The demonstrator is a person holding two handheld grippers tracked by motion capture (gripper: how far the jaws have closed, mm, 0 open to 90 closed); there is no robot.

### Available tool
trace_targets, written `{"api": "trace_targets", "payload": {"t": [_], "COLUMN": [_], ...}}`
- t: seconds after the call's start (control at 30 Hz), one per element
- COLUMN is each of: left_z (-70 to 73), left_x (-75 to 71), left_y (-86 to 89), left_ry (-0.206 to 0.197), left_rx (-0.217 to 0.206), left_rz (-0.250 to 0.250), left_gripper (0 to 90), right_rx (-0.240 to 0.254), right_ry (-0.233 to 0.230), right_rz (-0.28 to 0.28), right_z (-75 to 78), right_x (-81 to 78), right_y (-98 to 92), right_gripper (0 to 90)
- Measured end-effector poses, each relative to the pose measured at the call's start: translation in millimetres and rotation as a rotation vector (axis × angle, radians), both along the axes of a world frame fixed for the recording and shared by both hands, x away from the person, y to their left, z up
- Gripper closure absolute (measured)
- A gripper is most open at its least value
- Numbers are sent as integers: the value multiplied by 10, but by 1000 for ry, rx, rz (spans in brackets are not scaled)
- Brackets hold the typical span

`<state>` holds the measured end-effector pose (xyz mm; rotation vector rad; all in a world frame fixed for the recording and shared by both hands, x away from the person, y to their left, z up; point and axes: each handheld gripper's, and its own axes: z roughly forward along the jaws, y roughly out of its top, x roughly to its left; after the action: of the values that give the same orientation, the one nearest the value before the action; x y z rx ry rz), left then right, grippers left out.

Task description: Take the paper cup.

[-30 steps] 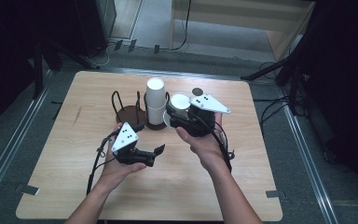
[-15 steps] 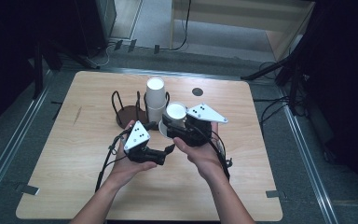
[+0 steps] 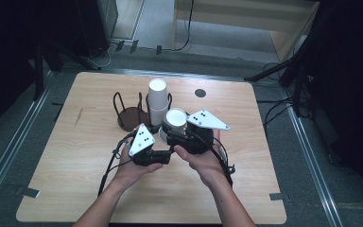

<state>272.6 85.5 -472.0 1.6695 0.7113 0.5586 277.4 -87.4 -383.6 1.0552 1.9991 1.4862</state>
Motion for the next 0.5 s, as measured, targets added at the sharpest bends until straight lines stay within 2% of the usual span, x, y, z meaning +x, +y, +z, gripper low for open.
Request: {"api": "trace_targets", "payload": {"t": [0.13,0.27,0.37,0.5], "left_z": [8,33,25,31], "left_x": [-11,-23,-18,-13], "left_y": [-2,-11,-3,27], "left_ry": [-5,-19,-18,-20], "left_rx": [-5,-17,-8,-18], "left_rz": [3,5,11,24], "left_gripper": [235,238,237,245], "right_rx": [17,-7,-5,-16], "right_ry": [17,27,40,49], "right_rz": [6,7,2,-1], "right_z": [-9,-60,-102,-158], "right_x": [3,10,9,-1], "right_y": [-1,40,63,94], "right_gripper": [271,222,198,175]}}
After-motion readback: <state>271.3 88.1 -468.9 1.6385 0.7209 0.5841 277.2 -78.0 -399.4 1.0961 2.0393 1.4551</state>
